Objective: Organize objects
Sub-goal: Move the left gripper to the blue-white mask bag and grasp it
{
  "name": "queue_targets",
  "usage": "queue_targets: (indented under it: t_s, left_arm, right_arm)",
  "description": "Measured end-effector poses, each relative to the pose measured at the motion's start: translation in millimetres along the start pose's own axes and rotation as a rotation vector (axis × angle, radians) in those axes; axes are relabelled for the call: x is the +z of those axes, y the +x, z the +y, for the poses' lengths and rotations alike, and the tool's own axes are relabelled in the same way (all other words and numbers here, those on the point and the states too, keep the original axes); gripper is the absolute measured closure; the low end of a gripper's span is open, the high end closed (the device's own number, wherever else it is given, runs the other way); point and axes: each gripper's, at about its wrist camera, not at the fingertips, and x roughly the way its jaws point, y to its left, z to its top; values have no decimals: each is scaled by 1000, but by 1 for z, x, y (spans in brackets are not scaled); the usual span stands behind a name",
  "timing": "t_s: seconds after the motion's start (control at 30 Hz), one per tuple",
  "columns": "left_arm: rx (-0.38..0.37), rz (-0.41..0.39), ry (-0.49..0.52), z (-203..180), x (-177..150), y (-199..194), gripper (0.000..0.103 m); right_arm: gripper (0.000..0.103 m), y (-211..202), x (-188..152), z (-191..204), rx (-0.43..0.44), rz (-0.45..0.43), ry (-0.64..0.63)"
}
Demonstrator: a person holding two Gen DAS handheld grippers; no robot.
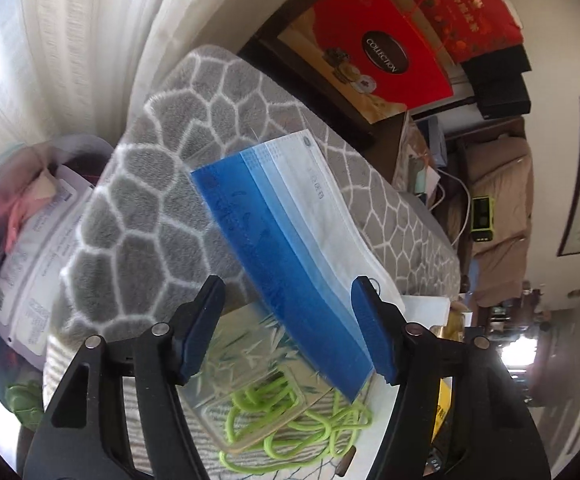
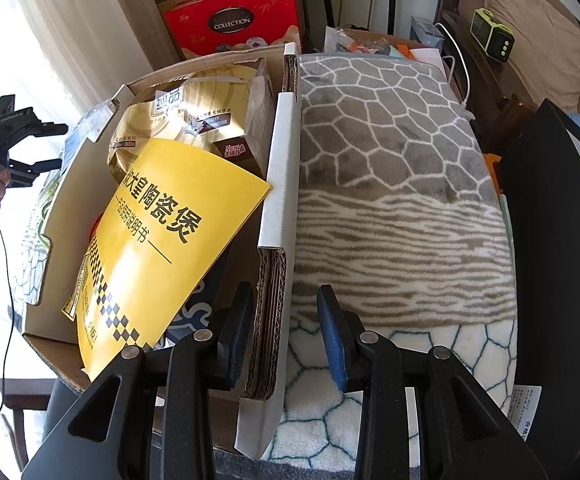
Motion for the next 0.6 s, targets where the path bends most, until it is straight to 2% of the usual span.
queue_targets:
  t_s: [0.1,0.13,0.17,0.27,0.37,0.5,0.6]
  left_arm:
    - [-18,-34,-6,1,4,4,51]
    - [-31,-43,-20,3,5,5,60]
    - [-33,-45,-31,5,6,6,77]
    - [-44,-47,-69,15,10,13,95]
    - [-71,-77,-95,20,9,11,102]
    - [-124,-130,-70,10,2,-9,102]
    - [-193,-158,-53,-3,-6,-32,102]
  right_arm:
    - [69,0,0,-3,-2,1,7]
    - [69,0,0,-3,-1,2,9]
    - [69,0,0,-3,-2,3,10]
    - [69,1,0,-2,-5,4,8]
    - [69,0,0,-1,-7,3,7]
    - [69,0,0,-1,-6,1,8]
    - [69,0,0,-2,-4,0,9]
